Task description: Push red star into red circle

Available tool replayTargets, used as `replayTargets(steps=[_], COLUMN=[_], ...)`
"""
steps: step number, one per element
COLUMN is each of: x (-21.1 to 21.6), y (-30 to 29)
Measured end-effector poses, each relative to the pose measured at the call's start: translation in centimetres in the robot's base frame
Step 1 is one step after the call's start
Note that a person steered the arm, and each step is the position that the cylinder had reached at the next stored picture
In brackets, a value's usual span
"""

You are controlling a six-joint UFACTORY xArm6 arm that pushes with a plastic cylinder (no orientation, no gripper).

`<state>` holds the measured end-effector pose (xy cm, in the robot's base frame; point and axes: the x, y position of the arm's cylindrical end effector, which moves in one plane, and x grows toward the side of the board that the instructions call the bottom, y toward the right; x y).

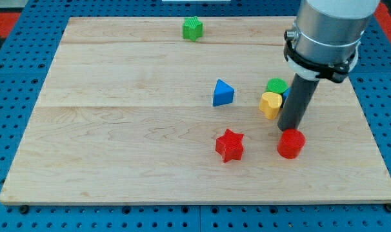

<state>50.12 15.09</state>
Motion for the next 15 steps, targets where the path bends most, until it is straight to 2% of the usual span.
replayTargets(steps=[1,2,3,4,5,6,8,10,11,13,14,15], x=[1.3,1.3,1.1,0.0,0.6,0.9,2.4,7.3,8.5,4.6,4.6,5.1], y=[0.0,-2.9,-8.5,-10.5,-15.0,-16.5,-13.5,-17.3,-15.9,-7.9,-4.4,-8.5])
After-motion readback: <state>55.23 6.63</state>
